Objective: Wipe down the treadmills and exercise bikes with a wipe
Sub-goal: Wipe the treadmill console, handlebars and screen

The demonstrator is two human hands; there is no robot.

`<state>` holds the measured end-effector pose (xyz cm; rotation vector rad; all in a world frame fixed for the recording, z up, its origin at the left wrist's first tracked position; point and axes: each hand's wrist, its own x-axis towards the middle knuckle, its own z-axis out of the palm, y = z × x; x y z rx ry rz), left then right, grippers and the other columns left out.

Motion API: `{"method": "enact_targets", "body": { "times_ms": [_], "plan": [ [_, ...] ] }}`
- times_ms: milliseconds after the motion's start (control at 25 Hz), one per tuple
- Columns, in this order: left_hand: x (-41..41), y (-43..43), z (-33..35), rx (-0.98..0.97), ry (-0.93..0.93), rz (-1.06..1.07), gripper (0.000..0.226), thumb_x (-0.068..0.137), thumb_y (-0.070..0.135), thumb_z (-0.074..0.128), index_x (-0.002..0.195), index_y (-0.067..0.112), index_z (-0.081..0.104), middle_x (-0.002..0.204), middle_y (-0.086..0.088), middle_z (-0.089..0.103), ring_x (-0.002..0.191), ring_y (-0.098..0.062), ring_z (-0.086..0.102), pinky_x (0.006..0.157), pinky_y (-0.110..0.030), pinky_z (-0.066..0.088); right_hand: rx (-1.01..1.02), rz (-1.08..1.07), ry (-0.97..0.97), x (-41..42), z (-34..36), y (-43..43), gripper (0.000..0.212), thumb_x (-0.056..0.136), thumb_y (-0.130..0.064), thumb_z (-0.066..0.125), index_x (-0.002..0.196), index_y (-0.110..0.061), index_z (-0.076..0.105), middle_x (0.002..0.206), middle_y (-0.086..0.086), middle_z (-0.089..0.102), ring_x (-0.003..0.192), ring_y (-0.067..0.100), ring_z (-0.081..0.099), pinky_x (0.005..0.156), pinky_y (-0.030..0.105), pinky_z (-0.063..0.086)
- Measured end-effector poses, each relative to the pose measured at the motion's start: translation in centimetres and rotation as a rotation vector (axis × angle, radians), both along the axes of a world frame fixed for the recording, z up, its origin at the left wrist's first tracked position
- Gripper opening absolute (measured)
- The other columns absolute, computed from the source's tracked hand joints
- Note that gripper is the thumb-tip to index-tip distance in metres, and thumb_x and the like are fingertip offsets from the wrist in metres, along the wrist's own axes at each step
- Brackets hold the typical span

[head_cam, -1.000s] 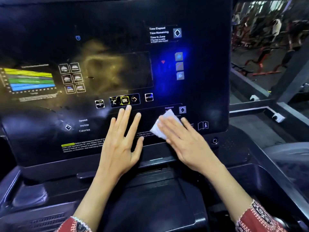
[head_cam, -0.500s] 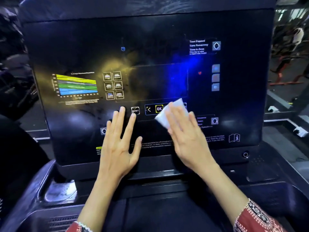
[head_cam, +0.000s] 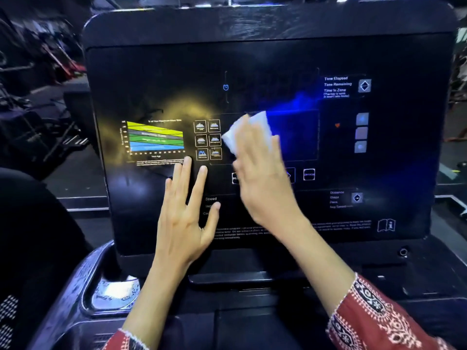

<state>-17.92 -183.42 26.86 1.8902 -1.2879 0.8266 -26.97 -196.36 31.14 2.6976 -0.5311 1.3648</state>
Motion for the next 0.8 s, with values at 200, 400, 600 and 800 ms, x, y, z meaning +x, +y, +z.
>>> {"method": "enact_targets", "body": {
  "times_ms": [200, 400, 600, 800],
  "plan": [
    [1.0, 1.7, -1.0, -0.008, 0.007, 0.010, 0.060, 0.092, 0.029, 0.049, 0.143, 0.004, 0.034, 0.154, -0.016, 0.022, 0.145, -0.028, 0.016, 0.119, -0.035, 0.009, -0.085, 0.011, 0.044, -2.8, -2.0, -2.0, 0.047, 0.099, -0.014, 0.036, 0.145, -0.006, 0.036, 0.153, 0.008, 0.032, 0.142, 0.023, 0.029, 0.119, 0.037, 0.005],
    [2.2, 3.6, -1.6, -0.016, 0.029, 0.058, 0.059, 0.091, 0.029, 0.049, 0.143, 0.004, 0.034, 0.154, -0.016, 0.022, 0.145, -0.029, 0.016, 0.119, -0.034, 0.008, 0.138, -0.069, -0.122, 2.2, 0.1, 1.6, 0.051, 0.099, -0.016, 0.028, 0.148, -0.004, 0.028, 0.157, 0.013, 0.023, 0.146, 0.026, 0.015, 0.118, 0.039, -0.005],
    [3.2, 5.1, -2.1, -0.024, 0.067, 0.081, 0.061, 0.093, 0.030, 0.047, 0.145, 0.005, 0.030, 0.155, -0.013, 0.018, 0.146, -0.027, 0.012, 0.119, -0.034, 0.008, -0.270, 0.249, 0.236, -0.2, -3.6, 2.6, 0.047, 0.098, -0.017, 0.039, 0.144, -0.009, 0.039, 0.151, 0.005, 0.037, 0.141, 0.020, 0.033, 0.118, 0.040, 0.015],
    [4.4, 6.7, -2.3, -0.043, 0.114, 0.086, 0.061, 0.094, 0.029, 0.046, 0.146, 0.004, 0.027, 0.156, -0.015, 0.017, 0.146, -0.030, 0.012, 0.120, -0.037, 0.008, 0.105, -0.067, -0.084, 3.4, -0.7, 3.1, 0.050, 0.100, -0.017, 0.030, 0.148, -0.003, 0.027, 0.155, 0.013, 0.026, 0.144, 0.029, 0.019, 0.118, 0.039, -0.001]
  ]
}}
